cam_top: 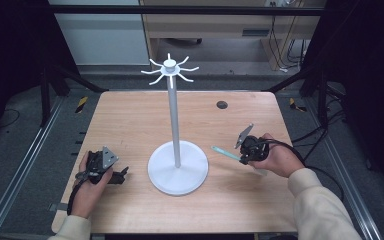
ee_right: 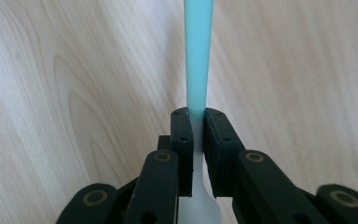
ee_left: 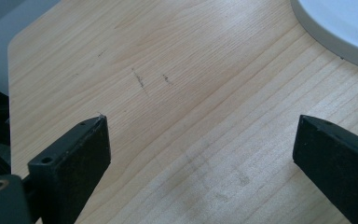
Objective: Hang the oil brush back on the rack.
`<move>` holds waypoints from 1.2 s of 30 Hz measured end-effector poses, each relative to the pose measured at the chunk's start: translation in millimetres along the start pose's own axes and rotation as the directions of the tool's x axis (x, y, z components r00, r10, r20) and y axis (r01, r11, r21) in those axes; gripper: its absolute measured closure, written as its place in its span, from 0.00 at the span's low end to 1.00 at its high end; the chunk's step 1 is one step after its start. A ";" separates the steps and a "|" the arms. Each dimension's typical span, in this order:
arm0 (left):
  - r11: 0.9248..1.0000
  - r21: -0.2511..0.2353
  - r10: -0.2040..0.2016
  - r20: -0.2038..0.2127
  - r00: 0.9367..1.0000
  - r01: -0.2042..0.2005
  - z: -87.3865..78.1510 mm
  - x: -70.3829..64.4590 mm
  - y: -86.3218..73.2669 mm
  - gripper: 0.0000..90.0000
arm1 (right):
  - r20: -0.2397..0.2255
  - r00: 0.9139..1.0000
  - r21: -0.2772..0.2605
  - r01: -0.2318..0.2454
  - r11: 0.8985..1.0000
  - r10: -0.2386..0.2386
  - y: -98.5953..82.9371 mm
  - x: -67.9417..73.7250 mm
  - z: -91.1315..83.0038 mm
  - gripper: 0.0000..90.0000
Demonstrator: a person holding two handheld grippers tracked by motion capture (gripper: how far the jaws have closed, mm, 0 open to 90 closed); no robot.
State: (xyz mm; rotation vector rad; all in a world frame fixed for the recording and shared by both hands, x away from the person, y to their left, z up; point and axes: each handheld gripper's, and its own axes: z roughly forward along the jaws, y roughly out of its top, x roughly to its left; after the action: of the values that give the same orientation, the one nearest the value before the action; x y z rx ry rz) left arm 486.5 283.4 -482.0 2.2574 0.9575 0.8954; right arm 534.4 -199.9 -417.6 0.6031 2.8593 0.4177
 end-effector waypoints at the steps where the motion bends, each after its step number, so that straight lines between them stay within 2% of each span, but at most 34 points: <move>1: 1.000 0.001 0.000 0.001 1.000 0.000 -0.2 0.1 0.1 0.04 | 0.000 1.000 0.000 0.000 1.000 0.000 0.0 0.0 0.0 0.92; 4: 1.000 0.000 -0.002 0.000 1.000 0.002 -0.3 0.2 -0.1 0.04 | 0.026 1.000 -0.064 -0.015 0.998 0.016 4.7 -0.9 -9.5 0.92; 5: 1.000 0.001 -0.003 0.000 1.000 0.003 -0.3 0.2 -0.1 0.04 | 0.028 0.999 -0.109 -0.035 0.993 0.039 8.0 -0.9 -17.0 0.92; 6: 1.000 0.000 -0.003 0.000 1.000 0.003 -0.2 0.2 -0.1 0.04 | 0.028 0.999 -0.109 -0.035 0.993 0.039 8.0 -0.9 -17.0 0.92; 7: 1.000 0.001 -0.002 0.001 1.000 0.002 -0.2 0.2 -0.1 0.04 | 0.033 0.998 -0.136 -0.039 0.990 0.044 9.4 -1.4 -20.8 0.92; 8: 1.000 0.001 -0.002 0.001 1.000 0.002 -0.2 0.1 0.0 0.04 | 0.031 0.998 -0.197 -0.055 0.979 0.062 12.6 -1.3 -28.5 0.92; 9: 1.000 0.001 -0.002 0.001 1.000 0.001 -0.2 0.1 0.0 0.04 | 0.033 0.997 -0.223 -0.061 0.973 0.071 14.5 -0.2 -32.1 0.92; 10: 1.000 0.000 -0.001 0.000 1.000 0.001 0.0 -0.1 0.0 0.04 | 0.033 0.997 -0.223 -0.061 0.973 0.071 14.5 -0.2 -32.1 0.92; 12: 1.000 0.000 -0.001 0.000 1.000 0.001 0.1 -0.1 0.0 0.04 | 0.042 0.996 -0.279 -0.062 0.958 0.076 17.9 1.0 -38.7 0.92; 15: 1.000 0.000 -0.004 0.001 1.000 0.004 0.3 0.0 -0.2 0.04 | 0.044 0.994 -0.356 -0.074 0.931 0.096 21.7 2.6 -46.0 0.92; 16: 1.000 0.001 -0.005 0.002 1.000 0.005 0.2 0.1 -0.2 0.04 | 0.043 0.993 -0.401 -0.088 0.912 0.115 23.0 2.8 -49.3 0.92; 17: 1.000 -0.002 -0.006 0.000 1.000 0.006 0.1 0.2 -0.3 0.04 | 0.043 0.993 -0.401 -0.088 0.912 0.115 23.0 2.8 -49.3 0.92; 18: 1.000 -0.002 -0.007 0.001 1.000 0.007 -0.1 0.4 -0.3 0.04 | 0.039 0.989 -0.452 -0.108 0.885 0.141 23.2 2.1 -53.8 0.92; 19: 1.000 -0.003 -0.007 0.001 1.000 0.007 -0.2 0.4 -0.3 0.04 | 0.039 0.989 -0.452 -0.108 0.885 0.141 23.2 2.1 -53.8 0.92; 20: 1.000 -0.003 -0.007 0.001 1.000 0.007 -0.2 0.5 -0.3 0.04 | 0.035 0.987 -0.487 -0.123 0.865 0.159 23.1 2.0 -57.4 0.92; 24: 1.000 -0.004 -0.008 0.002 1.000 0.008 0.0 0.1 -0.2 0.04 | 0.031 0.980 -0.556 -0.145 0.818 0.195 22.3 1.7 -64.2 0.92; 25: 1.000 -0.004 -0.007 0.002 1.000 0.007 0.1 0.1 -0.1 0.04 | 0.031 0.980 -0.556 -0.145 0.818 0.195 22.3 1.7 -64.2 0.92; 26: 1.000 -0.002 -0.006 0.003 1.000 0.006 0.2 0.1 -0.1 0.04 | 0.026 0.978 -0.571 -0.153 0.807 0.205 21.9 2.0 -65.6 0.92; 27: 1.000 -0.002 -0.006 0.003 1.000 0.006 0.2 0.1 -0.1 0.04 | 0.015 0.976 -0.604 -0.164 0.780 0.218 21.3 2.6 -67.8 0.92; 28: 1.000 -0.002 -0.005 0.003 1.000 0.005 0.1 0.0 -0.1 0.04 | 0.015 0.976 -0.604 -0.164 0.780 0.218 21.3 2.6 -67.8 0.92; 30: 1.000 -0.001 -0.004 0.004 1.000 0.004 0.0 -0.1 0.0 0.04 | 0.010 0.973 -0.631 -0.174 0.756 0.232 20.6 4.5 -69.5 0.92; 31: 1.000 -0.001 -0.002 0.005 1.000 0.002 -0.1 -0.1 0.1 0.04 | 0.007 0.972 -0.638 -0.178 0.750 0.237 20.3 5.4 -70.0 0.92; 32: 1.000 -0.002 -0.002 0.003 1.000 0.002 0.0 -0.4 0.1 0.04 | 0.006 0.970 -0.651 -0.180 0.737 0.242 19.7 7.0 -70.7 0.92; 33: 1.000 -0.002 -0.001 0.003 1.000 0.001 -0.1 -0.5 0.1 0.04 | 0.002 0.969 -0.669 -0.183 0.721 0.248 18.7 9.9 -71.4 0.92; 34: 1.000 -0.004 -0.004 0.002 1.000 0.004 0.1 -0.7 0.2 0.04 | 0.002 0.969 -0.669 -0.183 0.721 0.248 18.7 9.9 -71.4 0.92; 36: 1.000 -0.006 -0.006 0.002 1.000 0.006 0.0 -0.9 0.2 0.04 | 0.005 0.967 -0.685 -0.181 0.706 0.253 16.9 13.7 -71.8 0.92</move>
State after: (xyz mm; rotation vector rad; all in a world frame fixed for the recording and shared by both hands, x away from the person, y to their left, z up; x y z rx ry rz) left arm 486.1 282.6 -482.3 2.2493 0.9590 0.8917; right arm 511.0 -196.0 -346.4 0.7678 2.2709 1.3555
